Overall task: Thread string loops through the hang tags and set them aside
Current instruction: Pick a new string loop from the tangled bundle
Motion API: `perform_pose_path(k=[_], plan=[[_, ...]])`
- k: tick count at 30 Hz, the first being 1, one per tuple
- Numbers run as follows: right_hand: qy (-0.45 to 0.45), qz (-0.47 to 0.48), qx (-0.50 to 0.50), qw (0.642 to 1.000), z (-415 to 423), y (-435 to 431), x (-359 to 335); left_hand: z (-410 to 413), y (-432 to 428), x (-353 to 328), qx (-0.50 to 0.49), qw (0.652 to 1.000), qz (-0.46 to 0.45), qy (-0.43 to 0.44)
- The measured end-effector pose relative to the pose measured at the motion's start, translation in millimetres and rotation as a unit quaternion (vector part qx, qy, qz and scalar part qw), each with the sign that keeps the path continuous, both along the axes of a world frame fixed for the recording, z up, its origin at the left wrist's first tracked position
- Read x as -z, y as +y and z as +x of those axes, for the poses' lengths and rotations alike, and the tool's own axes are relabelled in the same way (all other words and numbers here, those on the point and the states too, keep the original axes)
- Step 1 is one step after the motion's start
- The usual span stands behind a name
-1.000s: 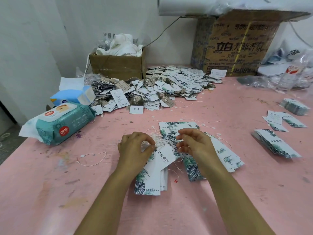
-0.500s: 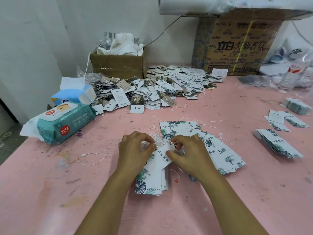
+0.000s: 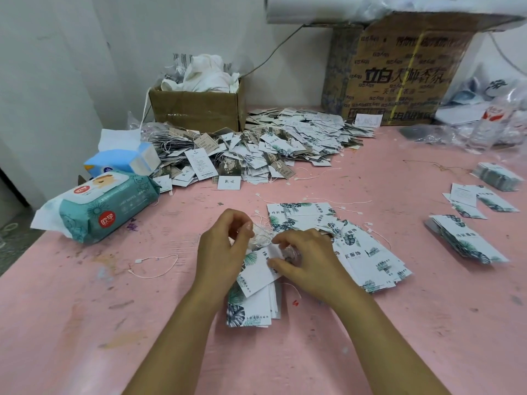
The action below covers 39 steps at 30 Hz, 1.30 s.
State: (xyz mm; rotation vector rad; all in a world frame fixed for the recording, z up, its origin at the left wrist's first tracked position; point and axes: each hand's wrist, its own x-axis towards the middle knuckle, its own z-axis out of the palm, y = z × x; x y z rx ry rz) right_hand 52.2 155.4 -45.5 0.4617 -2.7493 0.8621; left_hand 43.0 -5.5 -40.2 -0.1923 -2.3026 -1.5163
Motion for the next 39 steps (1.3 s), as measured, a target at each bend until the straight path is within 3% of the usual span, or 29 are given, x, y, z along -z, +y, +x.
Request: perform_pose_path(k=[6, 11, 18, 27, 34, 36, 39], plan=[[-0.007, -0.012, -0.066, 0.998, 3.4, -3.7, 0.7, -0.8, -5.4, -4.2, 0.006, 1.0, 0.0, 0.002], [0.003, -0.018, -0.106, 0.994, 4.8, -4.1, 0.3, 0.8, -6.8, -9.9, 0.018, 0.998, 0.062, 0.011], [0.016, -0.208, -0.063, 0.976, 7.7, -6.9, -8.1, 10.6, 1.4, -10.7, 0.169, 0.985, -0.012, 0.019], [0.018, -0.236, -0.02, 0.971, 4.5, -3.0, -5.0, 10.3, 1.2, -10.0, 0.197, 0.98, -0.028, 0.018], [-0.007, -0.376, 0.039, 0.926, 4.0, 2.6, -14.0, 11.1, 0.8, -9.9, 0.185, 0.983, -0.002, 0.015], [-0.028, -0.347, 0.051, 0.936, 1.9, 7.6, -14.7, 11.1, 1.6, -10.3, 0.188, 0.982, 0.015, 0.016], [-0.043, -0.225, 0.077, 0.97, 1.2, 9.3, -13.0, 10.5, 2.9, -11.2, 0.199, 0.979, 0.037, 0.018]])
